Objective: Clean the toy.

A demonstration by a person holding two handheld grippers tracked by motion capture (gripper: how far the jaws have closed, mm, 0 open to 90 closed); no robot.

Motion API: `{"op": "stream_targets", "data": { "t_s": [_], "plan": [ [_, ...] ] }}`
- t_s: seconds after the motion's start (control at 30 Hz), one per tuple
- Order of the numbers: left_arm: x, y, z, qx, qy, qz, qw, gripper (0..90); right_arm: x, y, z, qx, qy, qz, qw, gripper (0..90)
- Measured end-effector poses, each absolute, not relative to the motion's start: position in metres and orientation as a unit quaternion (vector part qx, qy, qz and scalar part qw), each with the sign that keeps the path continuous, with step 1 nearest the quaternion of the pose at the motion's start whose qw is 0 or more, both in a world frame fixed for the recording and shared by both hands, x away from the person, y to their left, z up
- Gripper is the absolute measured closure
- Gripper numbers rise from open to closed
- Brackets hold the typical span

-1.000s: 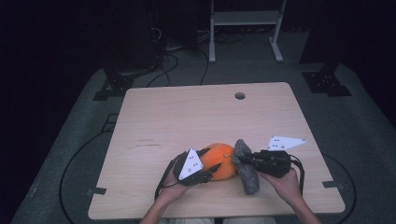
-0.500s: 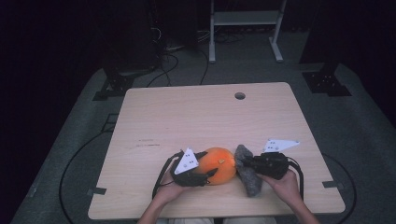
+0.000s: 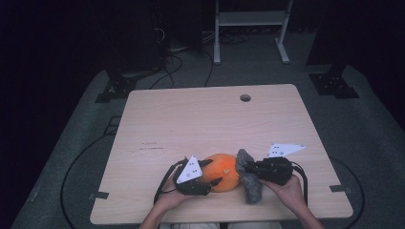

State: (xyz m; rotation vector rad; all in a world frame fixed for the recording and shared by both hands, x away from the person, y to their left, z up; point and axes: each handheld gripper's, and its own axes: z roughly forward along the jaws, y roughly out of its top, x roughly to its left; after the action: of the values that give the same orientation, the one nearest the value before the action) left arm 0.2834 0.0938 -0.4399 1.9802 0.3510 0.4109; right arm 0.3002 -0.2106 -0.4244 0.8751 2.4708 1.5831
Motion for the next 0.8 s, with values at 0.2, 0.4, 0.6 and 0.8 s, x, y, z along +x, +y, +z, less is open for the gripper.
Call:
{"op": "stream_targets", "data": {
  "t_s": [0.2,0.4,0.6,0.8],
  "plan": [
    [0.281,0.087,-0.439,0.829,0.131,0.179,0.514,33.9,0.295,-0.210,-0.407,0.270,0.796,0.540,0.049,81.1],
    [0.289,0.094,-0.434,0.819,0.185,0.144,0.524,14.8,0.295,-0.196,-0.413,0.257,0.808,0.529,0.045,81.1],
    [0.295,0.096,-0.439,0.826,0.216,0.106,0.510,17.5,0.294,-0.204,-0.424,0.266,0.803,0.532,0.034,81.0],
    [0.294,0.101,-0.439,0.817,0.202,0.126,0.525,33.2,0.302,-0.221,-0.430,0.305,0.807,0.505,0.035,81.0]
  ]
}}
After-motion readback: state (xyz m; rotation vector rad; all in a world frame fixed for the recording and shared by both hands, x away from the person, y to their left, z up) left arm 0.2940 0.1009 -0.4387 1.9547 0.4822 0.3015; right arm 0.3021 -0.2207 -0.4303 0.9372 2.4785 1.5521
